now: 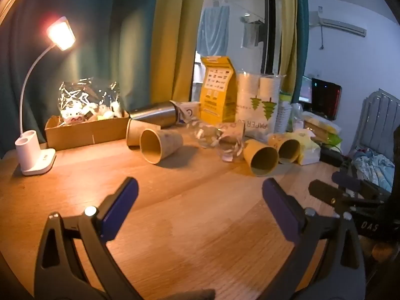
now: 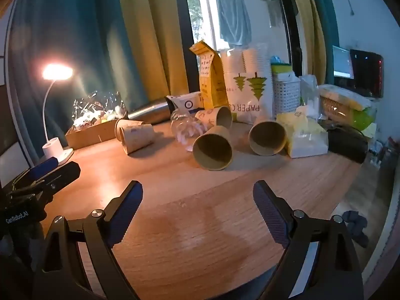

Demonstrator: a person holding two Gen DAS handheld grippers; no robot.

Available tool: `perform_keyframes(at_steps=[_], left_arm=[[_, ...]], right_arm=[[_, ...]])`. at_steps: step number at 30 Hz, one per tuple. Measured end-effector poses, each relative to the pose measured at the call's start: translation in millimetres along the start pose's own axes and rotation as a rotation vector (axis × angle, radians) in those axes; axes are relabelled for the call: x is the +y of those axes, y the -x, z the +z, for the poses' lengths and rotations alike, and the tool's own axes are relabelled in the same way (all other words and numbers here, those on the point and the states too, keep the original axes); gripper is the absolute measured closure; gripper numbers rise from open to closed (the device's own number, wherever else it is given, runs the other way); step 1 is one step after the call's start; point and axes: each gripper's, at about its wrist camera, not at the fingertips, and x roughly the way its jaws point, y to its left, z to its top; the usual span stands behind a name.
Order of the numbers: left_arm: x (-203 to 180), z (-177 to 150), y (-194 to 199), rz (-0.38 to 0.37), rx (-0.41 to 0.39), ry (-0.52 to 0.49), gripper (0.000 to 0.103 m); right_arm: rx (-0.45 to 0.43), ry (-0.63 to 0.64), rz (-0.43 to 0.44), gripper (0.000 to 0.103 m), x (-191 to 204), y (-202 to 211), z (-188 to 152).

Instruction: Flip cup upside down

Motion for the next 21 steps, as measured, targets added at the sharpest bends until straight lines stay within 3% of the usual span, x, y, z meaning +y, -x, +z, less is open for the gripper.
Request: perform_keyframes(at_steps=[1,2,8,21], left_arm=[[0.1,0.0,-0.5,-0.002,0.003,0.001,0.003],[0.4,0.0,-0.9,-0.007,0.006,0.002,0.003],[6.9,2.5,0.0,-0.043,0.014,0.012,0.003],[-6.6,-1.3,0.7,-0.030,0.011,-0.034,0.003]], right_arm=[[0.004,0.008,0.001,0.011,2.7,-4.8,-0.4],[-0.067,-0.025,0.009,0.011,0.7,2.4,-3.0],[-0.061,0.009,0.010,0.011,2.3,3.7,-4.6],[-0.038,0.024,0.005,0.011,5.2,-1.7,-8.2]])
